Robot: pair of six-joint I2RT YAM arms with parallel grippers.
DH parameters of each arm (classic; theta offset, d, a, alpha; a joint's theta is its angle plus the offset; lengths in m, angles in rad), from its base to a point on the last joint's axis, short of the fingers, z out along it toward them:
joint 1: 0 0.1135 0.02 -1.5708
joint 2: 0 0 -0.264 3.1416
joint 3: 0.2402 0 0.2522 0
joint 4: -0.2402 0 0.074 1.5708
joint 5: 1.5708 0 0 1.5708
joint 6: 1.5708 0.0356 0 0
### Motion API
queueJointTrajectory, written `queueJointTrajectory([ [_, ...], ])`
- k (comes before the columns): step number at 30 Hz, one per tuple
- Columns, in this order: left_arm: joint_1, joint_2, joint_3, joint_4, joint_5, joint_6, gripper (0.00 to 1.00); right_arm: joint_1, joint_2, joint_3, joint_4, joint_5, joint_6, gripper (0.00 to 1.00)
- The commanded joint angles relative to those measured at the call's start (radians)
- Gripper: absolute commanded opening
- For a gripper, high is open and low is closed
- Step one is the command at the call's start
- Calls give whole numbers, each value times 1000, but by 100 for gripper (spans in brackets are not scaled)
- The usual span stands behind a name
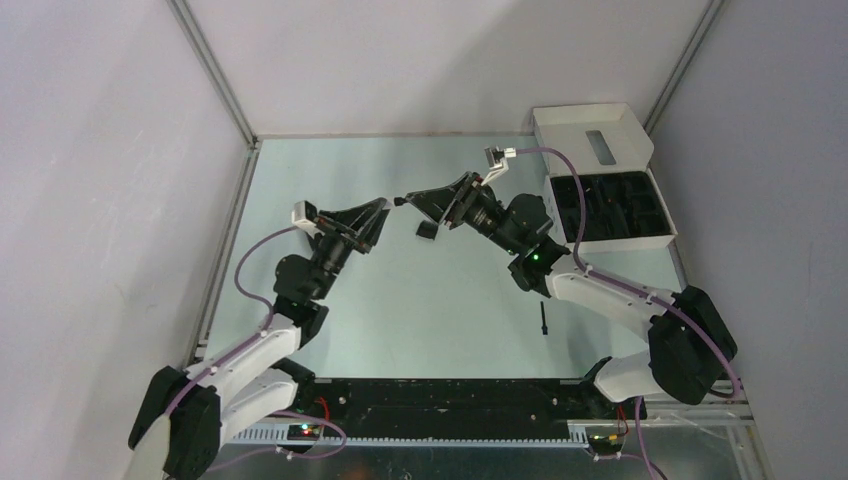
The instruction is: Sort the hair-cutting tools
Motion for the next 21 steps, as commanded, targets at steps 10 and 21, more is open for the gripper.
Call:
queueJointTrajectory([
  [10, -23, 73, 12, 167, -38, -90, 4, 7, 42, 36, 117, -36, 8, 37],
  [21, -31, 131, 35, 182, -18, -98, 4, 4, 52, 59, 106, -43, -17, 31],
])
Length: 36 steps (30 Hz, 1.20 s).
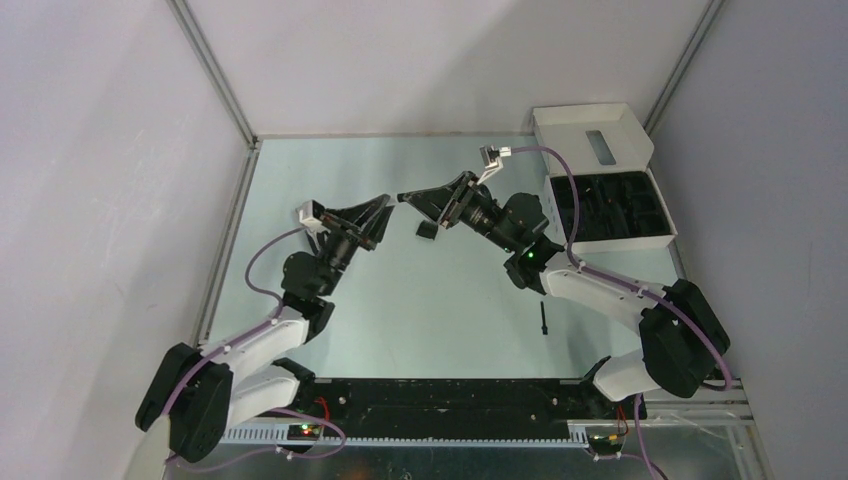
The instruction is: Sort the hair-cutting tools
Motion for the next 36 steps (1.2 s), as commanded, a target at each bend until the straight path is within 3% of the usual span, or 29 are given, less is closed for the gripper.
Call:
queueJointTrajectory([
  [1, -19, 11, 35, 44, -5, -3, 4, 0, 2, 48, 35, -3, -25, 30],
  [11, -41, 26, 35, 51, -18, -1, 8, -4, -16, 48, -8, -15, -35, 0],
  [17, -40, 4, 9, 23, -34, 39, 41, -30, -73, 47, -110, -24, -76, 0],
  [22, -30, -45, -18, -74, -36, 133, 71, -85, -139, 47, -295, -42, -111, 0],
  [26, -14, -116, 2, -236, -16, 273, 80, -150, -200, 46, -477, -53, -145, 0],
  [29, 1, -198, 46, -467, -7, 409, 84, -209, -246, 66, -620, -55, -206, 0],
  [31, 13, -251, 101, -663, -16, 601, 87, -242, -261, 106, -832, -45, -270, 0],
  [36, 20, -363, 263, -1103, -163, 968, 93, -354, -268, 203, -1114, -15, -387, 0],
])
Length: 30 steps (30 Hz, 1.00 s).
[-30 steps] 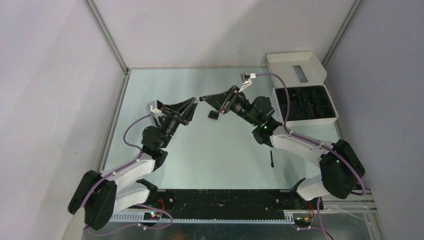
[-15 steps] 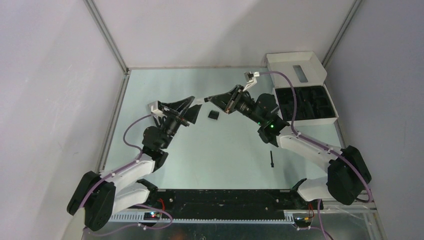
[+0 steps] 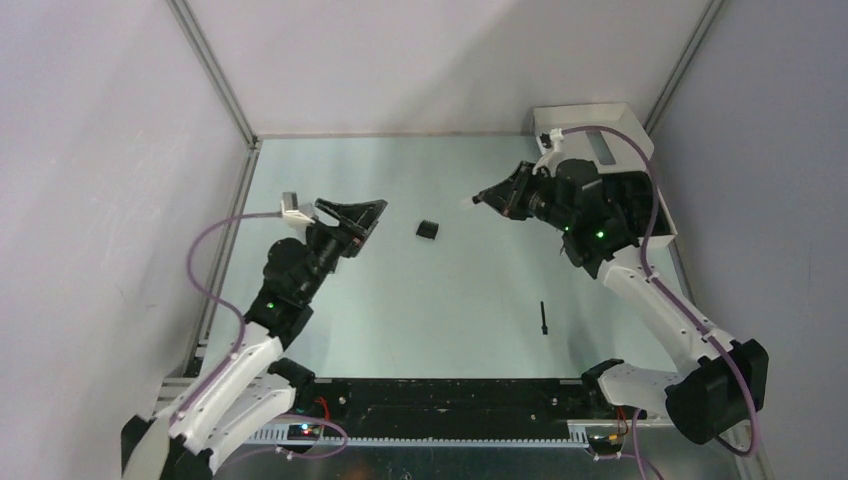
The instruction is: Sort the hair-cutting tools
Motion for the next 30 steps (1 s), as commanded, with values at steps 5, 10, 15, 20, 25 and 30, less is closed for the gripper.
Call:
queueJointTrajectory([
  [5, 7, -199, 234, -633, -273, 699, 97, -156, 32, 222, -568, 84, -235, 0],
  [10, 7, -290, 276, -773, -421, 903, 100, -237, 144, 342, -756, 204, -329, 0],
  [15, 7, -346, 245, -827, -511, 1022, 100, -311, 238, 440, -883, 319, -380, 0],
  [20, 7, -362, 206, -818, -560, 1073, 100, -366, 351, 510, -926, 426, -427, 0],
  [25, 7, -352, 146, -766, -604, 1087, 100, -394, 460, 559, -921, 499, -468, 0],
  [30, 7, -332, 112, -721, -611, 1112, 100, -403, 572, 635, -912, 526, -530, 0],
])
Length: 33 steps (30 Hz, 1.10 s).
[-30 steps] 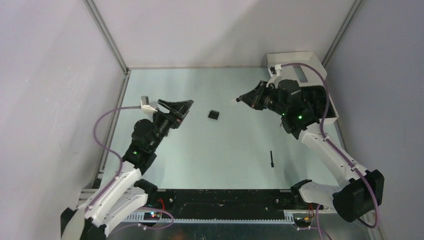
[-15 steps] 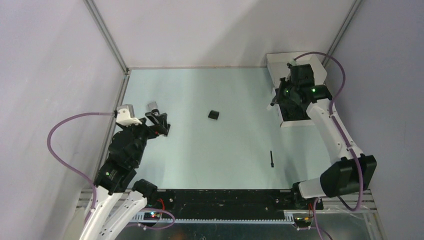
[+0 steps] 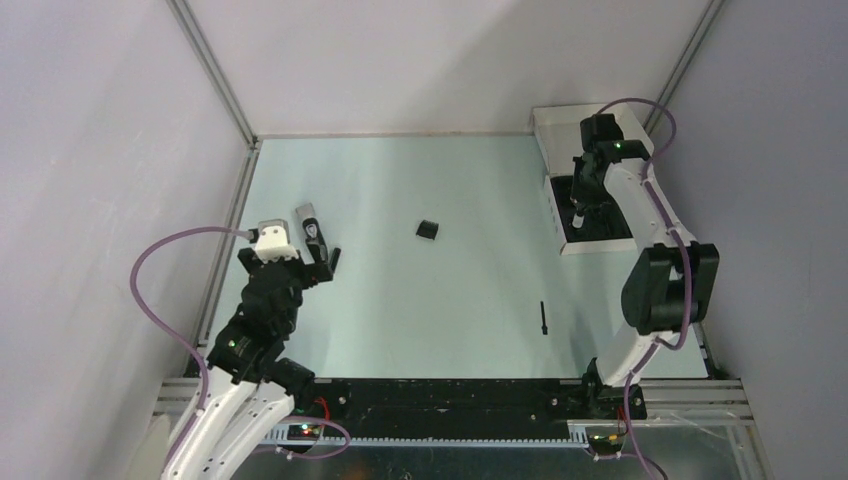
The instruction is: Sort the hair-cutting tools
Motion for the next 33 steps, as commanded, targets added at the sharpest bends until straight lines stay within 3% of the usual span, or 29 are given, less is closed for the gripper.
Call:
queueJointTrajectory([
  [1, 4, 25, -12, 76, -53, 54, 100, -4, 97, 100, -6, 62, -76, 0],
  [14, 5, 59, -31, 98, -97, 82, 100, 1, 351, 310, -104, 70, -121, 0],
  [31, 6, 79, -39, 114, -68, 88, 100, 5, 415, 264, -179, 37, -133, 0],
  [33, 6, 80, -39, 114, -66, 88, 100, 6, 426, 270, -177, 35, -132, 4],
])
